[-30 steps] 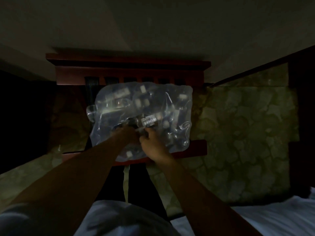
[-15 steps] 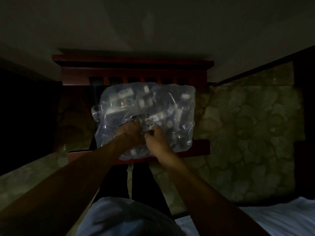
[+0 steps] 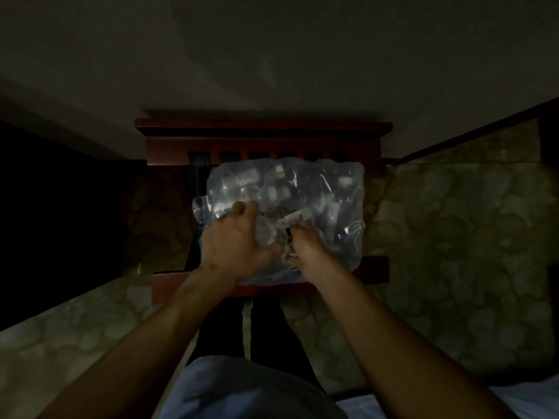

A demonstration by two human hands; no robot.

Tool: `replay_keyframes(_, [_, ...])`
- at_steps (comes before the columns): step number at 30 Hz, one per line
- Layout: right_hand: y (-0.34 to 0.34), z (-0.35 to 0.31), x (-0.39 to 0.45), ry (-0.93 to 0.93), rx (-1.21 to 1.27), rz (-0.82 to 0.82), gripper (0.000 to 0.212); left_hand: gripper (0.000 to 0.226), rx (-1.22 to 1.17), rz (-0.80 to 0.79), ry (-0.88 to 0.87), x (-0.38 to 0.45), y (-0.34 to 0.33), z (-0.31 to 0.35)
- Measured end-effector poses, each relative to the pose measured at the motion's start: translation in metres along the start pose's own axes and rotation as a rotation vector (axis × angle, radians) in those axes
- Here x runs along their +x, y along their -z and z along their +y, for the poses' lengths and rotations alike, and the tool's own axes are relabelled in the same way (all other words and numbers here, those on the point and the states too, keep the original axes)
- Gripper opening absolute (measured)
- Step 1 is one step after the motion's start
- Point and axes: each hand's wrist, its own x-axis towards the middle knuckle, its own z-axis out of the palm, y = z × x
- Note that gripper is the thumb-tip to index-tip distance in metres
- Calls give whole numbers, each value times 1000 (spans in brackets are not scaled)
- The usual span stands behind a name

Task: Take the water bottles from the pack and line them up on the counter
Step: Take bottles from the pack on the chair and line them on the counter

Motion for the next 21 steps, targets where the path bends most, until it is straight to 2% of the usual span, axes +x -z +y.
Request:
replay_keyframes(2, [-1,-2,5,26,-98,-18,36,79,-141,29,104,-4,11,-13])
replay_keyframes(8, [-18,-35,21,87,-183,-119,46,69,-508,-50,428,-15,35,-52])
replay_keyframes(13, [-37,-38,32,123,-176,-145,54,58,-664,-82,458,-19,38,-64])
replay_keyframes(16, [-48,-31,47,-21,-13,-86,63,54,-733,-161,474,-27,35,-66])
replay_keyframes(19, [-57,-31,60,-51,15,-90,23,54,-812,-180,514,-40,29,-72])
replay_keyframes(21, [-64,-32,64,-47,57,-117,20,52,-777,-158,512,-47,26,-76])
